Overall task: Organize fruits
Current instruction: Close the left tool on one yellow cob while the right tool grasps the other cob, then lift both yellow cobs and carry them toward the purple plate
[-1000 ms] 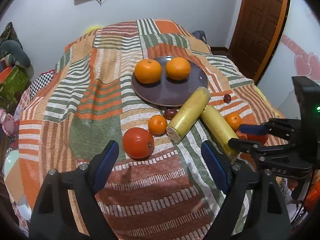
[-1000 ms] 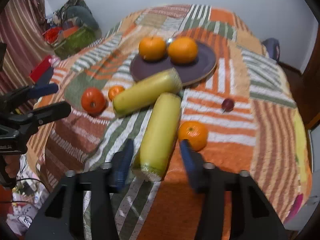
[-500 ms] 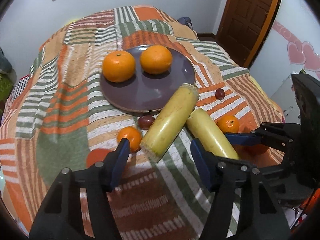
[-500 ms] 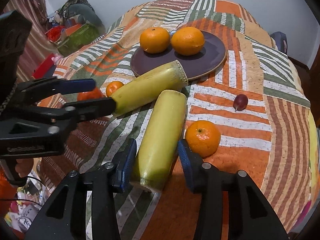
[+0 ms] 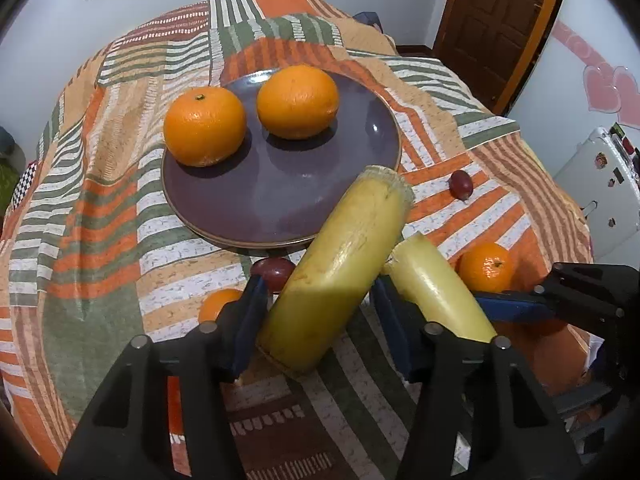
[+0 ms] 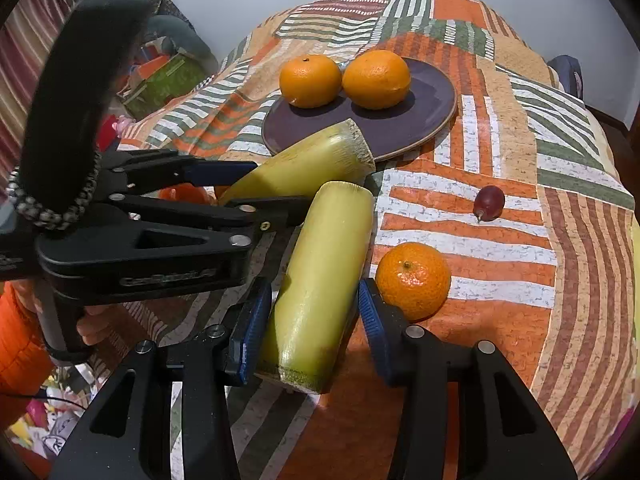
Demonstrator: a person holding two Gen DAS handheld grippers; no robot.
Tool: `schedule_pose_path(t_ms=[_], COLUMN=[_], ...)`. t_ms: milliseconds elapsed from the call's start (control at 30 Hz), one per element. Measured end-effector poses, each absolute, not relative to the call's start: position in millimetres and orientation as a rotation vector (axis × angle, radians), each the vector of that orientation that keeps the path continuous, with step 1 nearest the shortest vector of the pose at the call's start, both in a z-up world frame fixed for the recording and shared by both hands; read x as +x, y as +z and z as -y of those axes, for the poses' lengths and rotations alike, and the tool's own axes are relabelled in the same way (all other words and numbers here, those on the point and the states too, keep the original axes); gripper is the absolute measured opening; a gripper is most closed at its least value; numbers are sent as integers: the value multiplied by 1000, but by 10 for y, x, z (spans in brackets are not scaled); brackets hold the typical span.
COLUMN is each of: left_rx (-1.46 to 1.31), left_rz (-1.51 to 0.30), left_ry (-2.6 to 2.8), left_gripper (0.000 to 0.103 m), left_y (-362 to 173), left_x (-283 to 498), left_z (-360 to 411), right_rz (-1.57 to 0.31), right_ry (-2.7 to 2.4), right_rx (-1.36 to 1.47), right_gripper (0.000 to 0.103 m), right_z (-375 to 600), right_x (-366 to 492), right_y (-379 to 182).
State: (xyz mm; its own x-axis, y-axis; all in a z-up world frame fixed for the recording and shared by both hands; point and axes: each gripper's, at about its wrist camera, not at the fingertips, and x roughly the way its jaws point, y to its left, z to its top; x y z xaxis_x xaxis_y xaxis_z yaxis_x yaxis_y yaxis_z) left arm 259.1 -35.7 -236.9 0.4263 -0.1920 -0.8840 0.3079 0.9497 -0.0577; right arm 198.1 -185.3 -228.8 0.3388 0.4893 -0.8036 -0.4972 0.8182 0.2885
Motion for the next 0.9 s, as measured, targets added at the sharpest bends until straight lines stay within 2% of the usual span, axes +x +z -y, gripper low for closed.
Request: schedule_pose_path(t_ms=[467, 900], left_rx=[197, 142], left_rz=[-1080, -1124], left_ry=[-314, -333], left_gripper=[40, 37], left_y=[-2299, -2170], left_x=[2320, 1840], left_z=[441, 299], right_rz=[-1045, -1038], right_ry=[638, 621], right_rx=[-7, -45], right_gripper=[39, 36], right_z=[1906, 1957], right_x=[1938, 1753], right_y=[-2248, -2164])
